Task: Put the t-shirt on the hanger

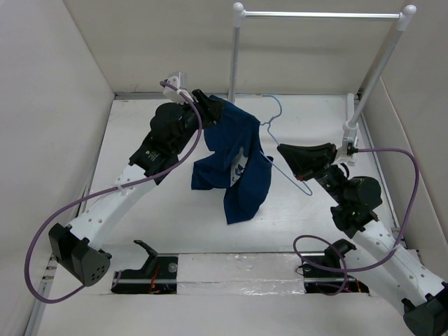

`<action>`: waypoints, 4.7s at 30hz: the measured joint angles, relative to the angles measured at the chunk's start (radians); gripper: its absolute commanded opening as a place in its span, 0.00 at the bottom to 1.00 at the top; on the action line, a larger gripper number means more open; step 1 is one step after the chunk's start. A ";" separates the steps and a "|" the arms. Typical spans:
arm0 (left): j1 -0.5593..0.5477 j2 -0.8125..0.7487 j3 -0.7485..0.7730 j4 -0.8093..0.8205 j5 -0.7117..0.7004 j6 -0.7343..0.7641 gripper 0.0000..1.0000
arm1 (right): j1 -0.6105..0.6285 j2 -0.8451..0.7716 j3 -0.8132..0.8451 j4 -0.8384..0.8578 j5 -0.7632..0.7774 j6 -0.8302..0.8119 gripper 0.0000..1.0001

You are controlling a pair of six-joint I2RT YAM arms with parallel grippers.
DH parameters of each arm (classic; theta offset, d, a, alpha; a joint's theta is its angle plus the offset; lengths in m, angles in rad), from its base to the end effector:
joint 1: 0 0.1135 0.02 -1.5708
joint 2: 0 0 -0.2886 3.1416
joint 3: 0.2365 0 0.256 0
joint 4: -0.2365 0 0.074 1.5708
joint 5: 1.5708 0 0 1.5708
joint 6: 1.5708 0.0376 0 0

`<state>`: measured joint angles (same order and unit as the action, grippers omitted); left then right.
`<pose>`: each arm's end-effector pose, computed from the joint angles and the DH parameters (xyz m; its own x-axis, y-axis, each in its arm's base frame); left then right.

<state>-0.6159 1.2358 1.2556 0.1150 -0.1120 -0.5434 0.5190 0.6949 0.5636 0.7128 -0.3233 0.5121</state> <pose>0.2335 -0.1601 0.4659 -0.1562 -0.5189 -0.8404 0.4707 0.7089 -0.5252 0.1196 0.0821 0.3854 0.0723 0.5764 -0.8139 -0.8446 0.4694 0.2574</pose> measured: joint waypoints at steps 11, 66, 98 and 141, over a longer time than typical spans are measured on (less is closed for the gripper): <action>0.000 -0.022 -0.053 0.027 0.016 -0.029 0.36 | 0.000 0.000 0.000 0.000 0.003 -0.004 0.00; -0.319 -0.023 -0.162 0.091 -0.044 0.317 0.39 | 0.019 0.168 0.053 0.003 0.030 -0.028 0.00; -0.433 0.028 -0.066 0.146 -0.216 0.439 0.00 | 0.019 0.100 0.053 -0.049 0.055 -0.048 0.00; -0.035 -0.038 -0.333 0.450 0.175 -0.307 0.82 | 0.019 0.018 -0.049 0.052 0.152 -0.007 0.00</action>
<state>-0.6506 1.1976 0.9226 0.5652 0.0628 -0.8501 0.5381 0.7124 0.5144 0.7647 -0.1711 0.5053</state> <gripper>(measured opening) 0.821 0.023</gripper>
